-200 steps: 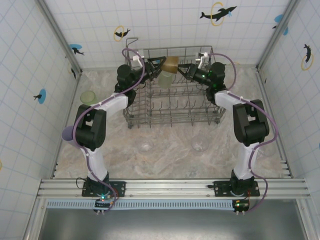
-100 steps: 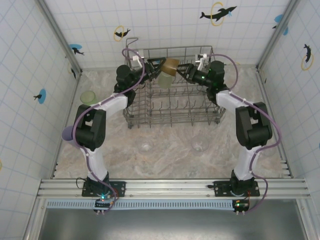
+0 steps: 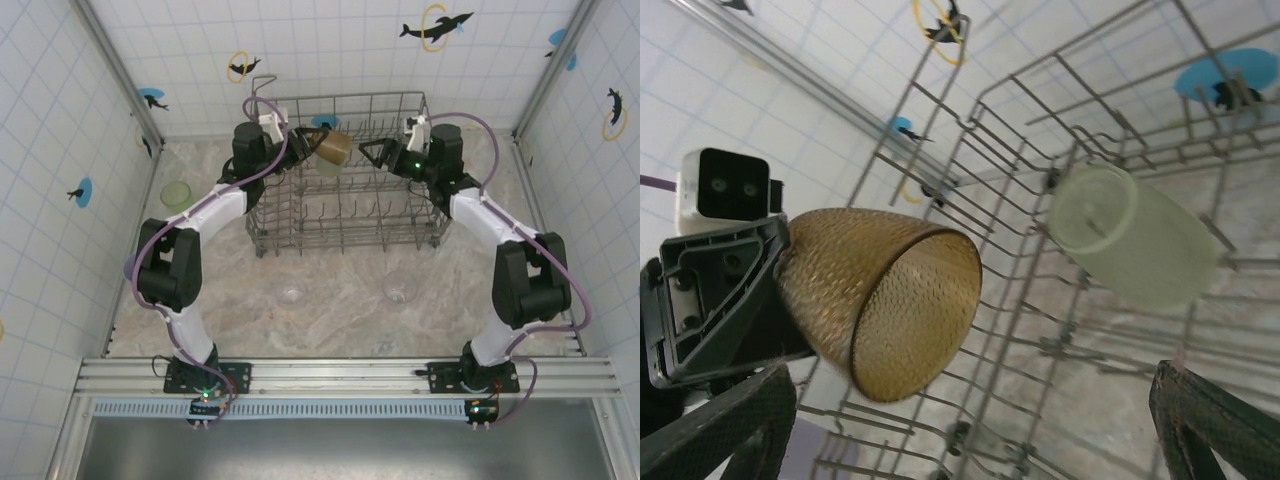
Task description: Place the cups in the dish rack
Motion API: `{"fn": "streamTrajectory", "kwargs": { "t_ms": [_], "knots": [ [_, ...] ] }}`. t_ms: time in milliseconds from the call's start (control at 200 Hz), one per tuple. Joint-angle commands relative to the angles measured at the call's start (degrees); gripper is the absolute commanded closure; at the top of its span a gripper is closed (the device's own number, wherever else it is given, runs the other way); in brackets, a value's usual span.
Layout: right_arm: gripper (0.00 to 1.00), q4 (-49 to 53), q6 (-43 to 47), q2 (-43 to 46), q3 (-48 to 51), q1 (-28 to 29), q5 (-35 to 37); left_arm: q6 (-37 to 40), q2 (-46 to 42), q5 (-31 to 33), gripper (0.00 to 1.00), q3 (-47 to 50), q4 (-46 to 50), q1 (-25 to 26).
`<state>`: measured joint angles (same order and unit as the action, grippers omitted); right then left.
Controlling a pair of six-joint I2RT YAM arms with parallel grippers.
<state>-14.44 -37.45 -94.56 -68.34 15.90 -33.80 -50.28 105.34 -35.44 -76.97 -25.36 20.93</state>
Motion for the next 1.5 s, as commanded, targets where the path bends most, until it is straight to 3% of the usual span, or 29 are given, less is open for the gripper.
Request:
{"fn": "streamTrajectory", "kwargs": {
  "t_ms": [0, 60, 565, 1071, 1496],
  "knots": [
    [0.04, 7.2, 6.8, 5.4, 2.4, -0.1, 5.4, 8.7, -2.5, 3.5, 1.0, -3.2, 8.3, -0.1],
    [0.0, 8.6, 8.4, 7.6, 3.8, 0.0, 6.9, 10.5, -2.6, 4.6, 1.0, -3.9, 10.3, -0.2],
    [0.0, 18.1, 12.7, 22.7, 13.3, -0.1, 17.2, 25.6, -3.6, 17.7, 1.0, -7.9, 23.7, 0.8],
    [0.0, 23.2, 13.7, 29.8, 15.6, 0.0, 19.0, 37.5, -3.8, 29.4, 1.0, -7.2, 29.7, 3.0],
    [0.0, 23.4, 13.1, 31.2, 18.3, 0.2, 19.5, 37.9, -4.2, 28.2, 1.0, -1.9, 26.9, 5.3]
  ]
}}
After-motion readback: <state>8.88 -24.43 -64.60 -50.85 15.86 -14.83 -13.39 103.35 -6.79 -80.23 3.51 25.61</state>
